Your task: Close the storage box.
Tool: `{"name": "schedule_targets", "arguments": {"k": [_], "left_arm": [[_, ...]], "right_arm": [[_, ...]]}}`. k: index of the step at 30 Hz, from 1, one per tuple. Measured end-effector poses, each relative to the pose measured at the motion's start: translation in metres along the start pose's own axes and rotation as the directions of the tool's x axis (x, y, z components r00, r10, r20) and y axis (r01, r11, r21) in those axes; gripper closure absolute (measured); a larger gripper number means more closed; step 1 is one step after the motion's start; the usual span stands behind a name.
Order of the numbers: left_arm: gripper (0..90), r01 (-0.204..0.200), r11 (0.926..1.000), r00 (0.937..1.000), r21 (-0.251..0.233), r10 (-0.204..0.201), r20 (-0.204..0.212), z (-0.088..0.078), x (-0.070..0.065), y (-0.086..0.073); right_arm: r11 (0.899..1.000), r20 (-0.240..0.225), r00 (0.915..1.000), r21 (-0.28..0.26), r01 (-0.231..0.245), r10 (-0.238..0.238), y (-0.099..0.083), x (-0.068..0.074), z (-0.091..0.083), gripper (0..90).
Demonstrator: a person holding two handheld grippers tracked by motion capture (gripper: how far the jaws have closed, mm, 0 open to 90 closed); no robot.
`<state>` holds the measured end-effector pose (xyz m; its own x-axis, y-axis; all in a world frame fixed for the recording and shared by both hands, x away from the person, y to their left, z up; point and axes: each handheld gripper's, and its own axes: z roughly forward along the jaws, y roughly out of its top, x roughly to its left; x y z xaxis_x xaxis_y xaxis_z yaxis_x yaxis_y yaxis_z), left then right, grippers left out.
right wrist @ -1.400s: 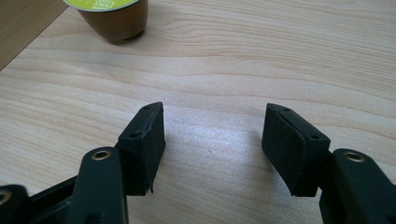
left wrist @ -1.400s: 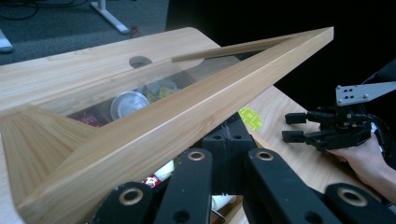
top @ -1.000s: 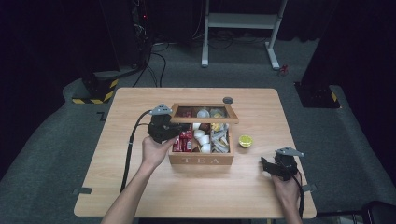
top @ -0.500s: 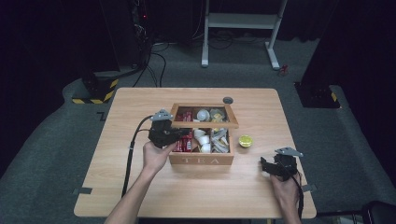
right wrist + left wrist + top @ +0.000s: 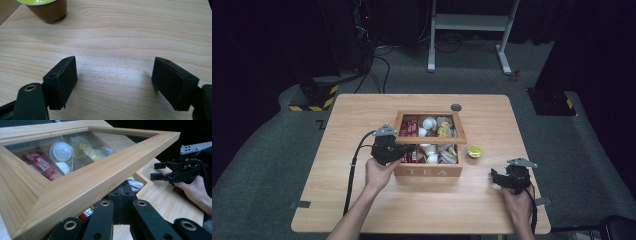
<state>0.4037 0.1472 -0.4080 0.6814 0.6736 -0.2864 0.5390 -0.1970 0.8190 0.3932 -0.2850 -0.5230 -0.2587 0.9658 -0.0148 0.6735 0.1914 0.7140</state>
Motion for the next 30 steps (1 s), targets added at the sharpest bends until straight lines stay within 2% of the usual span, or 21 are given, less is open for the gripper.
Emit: {"name": "schedule_targets", "arguments": {"k": [2, 7, 15, 19, 30], "left_arm": [[90.0, 0.01, 1.0, 0.9999, -0.002, -0.01, 0.003, 0.001, 0.0, -0.002], [90.0, 0.002, 0.9999, 0.9999, -0.015, -0.002, -0.011, 0.003, -0.002, -0.009], [90.0, 0.019, 0.9998, 0.9998, -0.012, -0.019, 0.0, 0.005, -0.001, -0.019], [90.0, 0.005, 0.9999, 1.0, 0.012, -0.005, 0.0, 0.006, -0.001, -0.02], [90.0, 0.014, 0.9994, 0.9998, 0.03, -0.014, 0.014, 0.01, 0.0, -0.031]], "right_arm": [[1.0, 0.001, 1.0, -0.001, 0.001, -0.001, 0.0, 0.0, 0.0, 20.6], [1.0, 0.002, 1.0, -0.001, -0.001, 0.001, 0.0, 0.0, 0.0, 20.6], [1.0, 0.003, 1.0, -0.001, -0.003, 0.003, 0.0, 0.0, 0.0, 20.6], [1.0, 0.003, 1.0, -0.001, -0.003, 0.003, 0.0, 0.0, 0.0, 20.6], [1.0, 0.003, 1.0, -0.001, -0.003, 0.003, 0.0, 0.0, 0.0, 20.6]]}}
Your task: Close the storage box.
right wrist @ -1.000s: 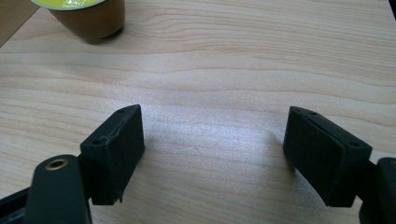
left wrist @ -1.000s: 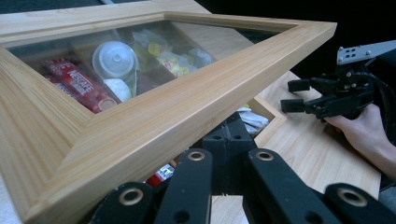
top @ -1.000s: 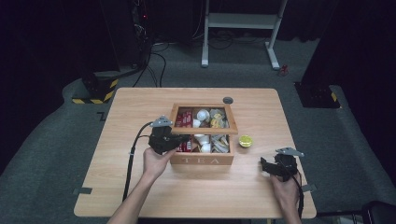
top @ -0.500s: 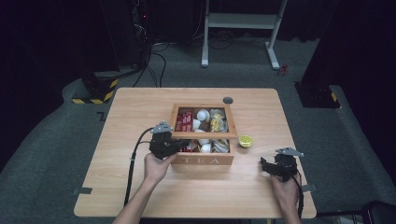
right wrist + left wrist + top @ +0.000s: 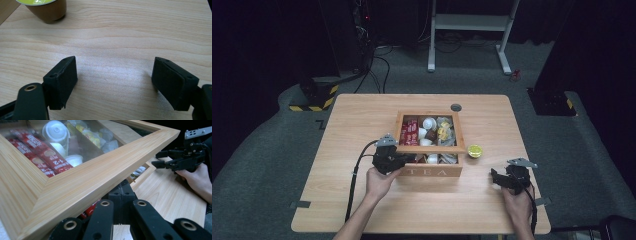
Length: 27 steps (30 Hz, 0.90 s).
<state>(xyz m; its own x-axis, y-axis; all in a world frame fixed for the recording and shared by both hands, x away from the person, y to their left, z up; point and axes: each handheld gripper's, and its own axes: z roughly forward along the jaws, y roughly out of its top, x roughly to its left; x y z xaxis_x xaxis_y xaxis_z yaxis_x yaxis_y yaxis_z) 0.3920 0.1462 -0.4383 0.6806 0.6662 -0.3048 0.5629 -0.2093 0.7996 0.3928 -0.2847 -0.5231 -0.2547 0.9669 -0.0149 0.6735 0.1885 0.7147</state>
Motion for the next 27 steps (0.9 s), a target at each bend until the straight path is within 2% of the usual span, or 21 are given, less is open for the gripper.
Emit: {"name": "schedule_targets", "arguments": {"k": [6, 7, 10, 22, 25, 27], "left_arm": [[90.0, 0.0, 0.9999, 1.0, 0.012, 0.0, 0.0, 0.003, 0.001, -0.006], [90.0, -0.006, 0.9998, 1.0, 0.017, 0.006, -0.005, 0.003, 0.0, -0.007], [90.0, -0.053, 0.9977, 0.9973, 0.041, 0.055, -0.048, 0.005, -0.004, -0.008], [90.0, -0.027, 0.9988, 0.9995, 0.042, 0.028, -0.016, 0.008, -0.002, -0.013], [90.0, -0.043, 0.9974, 0.999, 0.058, 0.044, -0.01, 0.01, -0.003, -0.015], [90.0, -0.038, 0.9973, 0.9992, 0.063, 0.038, -0.007, 0.01, -0.003, -0.016]], "right_arm": [[1.0, 0.0, 1.0, 0.0, 0.0, 0.0, 0.0, 0.0, 0.0, 20.6], [1.0, 0.0, 1.0, 0.0, 0.0, 0.0, 0.0, 0.0, 0.0, 20.6], [1.0, 0.0, 1.0, 0.0, 0.0, 0.0, 0.0, 0.0, 0.0, 20.6], [1.0, 0.0, 1.0, 0.0, 0.0, 0.0, 0.0, 0.0, 0.0, 20.6], [1.0, 0.0, 1.0, 0.0, 0.0, 0.0, 0.0, 0.0, 0.0, 20.6], [1.0, 0.0, 1.0, 0.0, 0.0, 0.0, 0.0, 0.0, 0.0, 20.6]]}}
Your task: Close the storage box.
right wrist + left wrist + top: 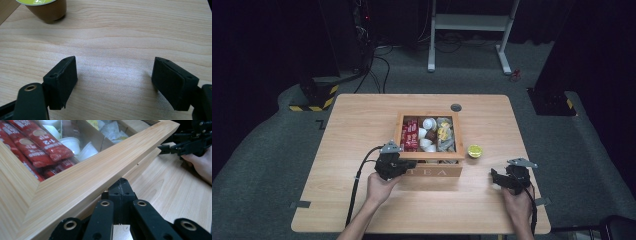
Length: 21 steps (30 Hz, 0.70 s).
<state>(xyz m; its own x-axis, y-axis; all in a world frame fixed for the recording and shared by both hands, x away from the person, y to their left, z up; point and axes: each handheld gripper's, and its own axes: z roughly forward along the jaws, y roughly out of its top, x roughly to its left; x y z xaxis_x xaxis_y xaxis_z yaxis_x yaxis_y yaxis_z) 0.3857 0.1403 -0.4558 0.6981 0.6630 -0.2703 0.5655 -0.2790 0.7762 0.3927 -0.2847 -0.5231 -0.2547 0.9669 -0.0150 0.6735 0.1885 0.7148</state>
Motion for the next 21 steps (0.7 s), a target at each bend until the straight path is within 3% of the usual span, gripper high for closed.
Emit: {"name": "schedule_targets", "arguments": {"k": [13, 21], "left_arm": [[90.0, -0.016, 0.9998, 0.9998, -0.011, 0.015, -0.014, 0.0021, -0.0046, -0.0057], [90.0, 0.004, 0.9999, 1.0, -0.013, -0.004, -0.003, 0.0045, -0.0039, -0.0105]], "right_arm": [[1.0, 0.0, 1.0, 0.0, 0.0, 0.0, 0.0, 0.0, 0.0, 20.6], [1.0, 0.0, 1.0, 0.0, 0.0, 0.0, 0.0, 0.0, 0.0, 20.6]]}}
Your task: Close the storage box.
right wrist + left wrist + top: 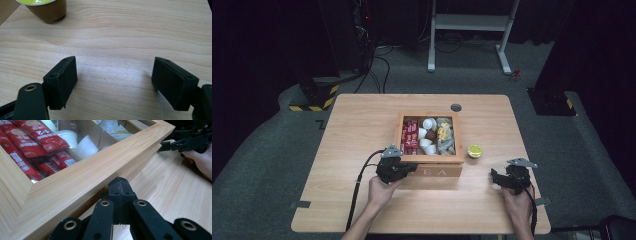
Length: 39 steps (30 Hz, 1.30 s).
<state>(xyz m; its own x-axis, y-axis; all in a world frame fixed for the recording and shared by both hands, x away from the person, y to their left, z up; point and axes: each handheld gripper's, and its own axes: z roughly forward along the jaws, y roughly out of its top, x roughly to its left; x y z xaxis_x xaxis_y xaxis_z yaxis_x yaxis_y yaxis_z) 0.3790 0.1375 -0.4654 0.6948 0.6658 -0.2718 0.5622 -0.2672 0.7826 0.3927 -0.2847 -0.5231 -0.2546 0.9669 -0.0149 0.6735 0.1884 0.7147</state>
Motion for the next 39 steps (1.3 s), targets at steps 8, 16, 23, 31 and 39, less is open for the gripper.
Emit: {"name": "schedule_targets", "arguments": {"k": [8, 16, 23, 31, 39], "left_arm": [[90.0, -0.004, 0.9999, 1.0, 0.012, 0.004, 0.001, 0.0, 0.0, -0.003], [90.0, -0.006, 0.9996, 1.0, -0.029, 0.006, -0.001, -0.006, -0.001, -0.004], [90.0, 0.004, 0.9991, 1.0, -0.042, -0.004, -0.005, -0.014, 0.003, -0.002], [89.8, 0.013, 0.9973, 0.9994, -0.072, -0.015, -0.031, -0.023, 0.007, 0.002], [75.9, 0.027, 0.9952, 0.9973, -0.094, -0.033, -0.066, -0.035, 0.015, 0.004]], "right_arm": [[1.0, 0.0, 1.0, 0.0, 0.0, 0.0, 0.0, 0.0, 0.0, 20.6], [1.0, 0.0, 1.0, 0.0, 0.0, 0.0, 0.0, 0.0, 0.0, 20.6], [1.0, 0.0, 1.0, 0.0, 0.0, 0.0, 0.0, 0.0, 0.0, 20.6], [1.0, 0.0, 1.0, 0.0, 0.0, 0.0, 0.0, 0.0, 0.0, 20.7], [1.0, 0.0, 1.0, 0.001, -0.002, 0.002, 0.0, 0.0, 0.0, 20.6]]}}
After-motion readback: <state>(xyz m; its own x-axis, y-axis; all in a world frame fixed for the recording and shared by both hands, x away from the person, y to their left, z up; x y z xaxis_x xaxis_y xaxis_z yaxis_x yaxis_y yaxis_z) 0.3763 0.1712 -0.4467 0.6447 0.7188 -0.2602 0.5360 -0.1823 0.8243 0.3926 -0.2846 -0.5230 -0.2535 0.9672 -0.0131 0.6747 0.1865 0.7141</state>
